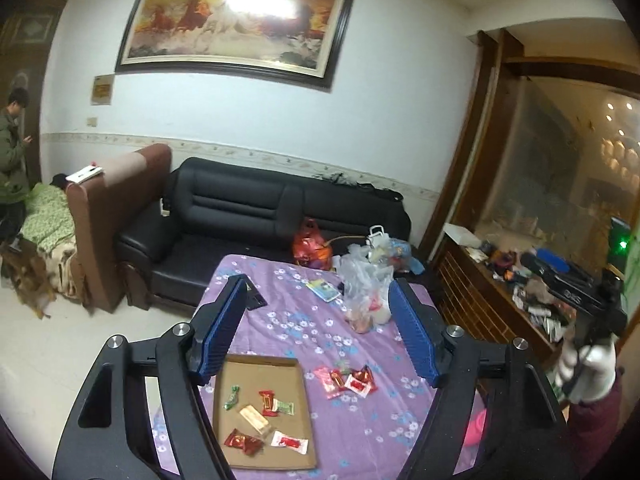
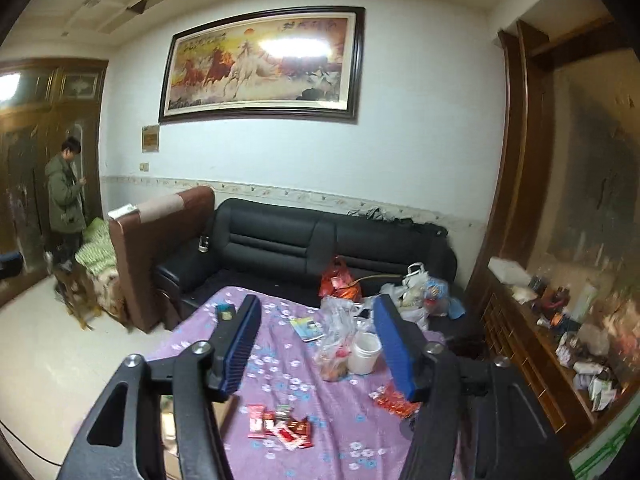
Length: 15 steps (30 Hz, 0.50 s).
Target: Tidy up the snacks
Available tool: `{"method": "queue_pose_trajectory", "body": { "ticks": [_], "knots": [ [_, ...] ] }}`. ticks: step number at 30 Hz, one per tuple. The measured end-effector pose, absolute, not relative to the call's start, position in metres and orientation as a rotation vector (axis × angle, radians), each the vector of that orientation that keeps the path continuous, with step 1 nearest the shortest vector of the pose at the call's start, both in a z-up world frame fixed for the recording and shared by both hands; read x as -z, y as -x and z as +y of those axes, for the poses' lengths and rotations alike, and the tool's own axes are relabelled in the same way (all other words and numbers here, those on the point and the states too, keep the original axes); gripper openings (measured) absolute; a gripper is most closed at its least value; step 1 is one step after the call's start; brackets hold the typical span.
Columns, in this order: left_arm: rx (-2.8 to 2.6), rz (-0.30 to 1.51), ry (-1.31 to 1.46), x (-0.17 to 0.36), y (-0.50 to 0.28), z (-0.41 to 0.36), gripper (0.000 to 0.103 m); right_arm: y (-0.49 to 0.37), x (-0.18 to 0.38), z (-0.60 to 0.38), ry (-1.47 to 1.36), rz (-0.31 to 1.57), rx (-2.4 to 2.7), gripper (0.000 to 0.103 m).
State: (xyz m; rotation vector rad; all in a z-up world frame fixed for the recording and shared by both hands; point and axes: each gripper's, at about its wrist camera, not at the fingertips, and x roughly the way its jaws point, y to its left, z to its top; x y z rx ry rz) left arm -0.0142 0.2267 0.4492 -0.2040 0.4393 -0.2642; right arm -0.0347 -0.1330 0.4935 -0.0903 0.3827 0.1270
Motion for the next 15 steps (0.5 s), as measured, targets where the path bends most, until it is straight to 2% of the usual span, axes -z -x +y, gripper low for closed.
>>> {"method": "queue_pose_trajectory", "body": {
  "ticks": [3, 5, 15],
  "knots": [
    [0.34, 0.467, 0.242, -0.423, 0.008, 0.219, 0.074, 0.028, -0.474, -0.137, 0.021, 0.401, -0.21, 0.075],
    [0.408, 0.52, 0.26, -0.391, 0.003, 0.205, 0.074, 0.018, -0.438, -0.133, 0.007, 0.436, -0.264, 0.079],
    [0.751, 0.876, 0.459, -0.184, -0.065, 0.127, 0.074, -0.038, -0.174, -0.114, -0.097, 0.687, -0.379, 0.08]
  ]
}}
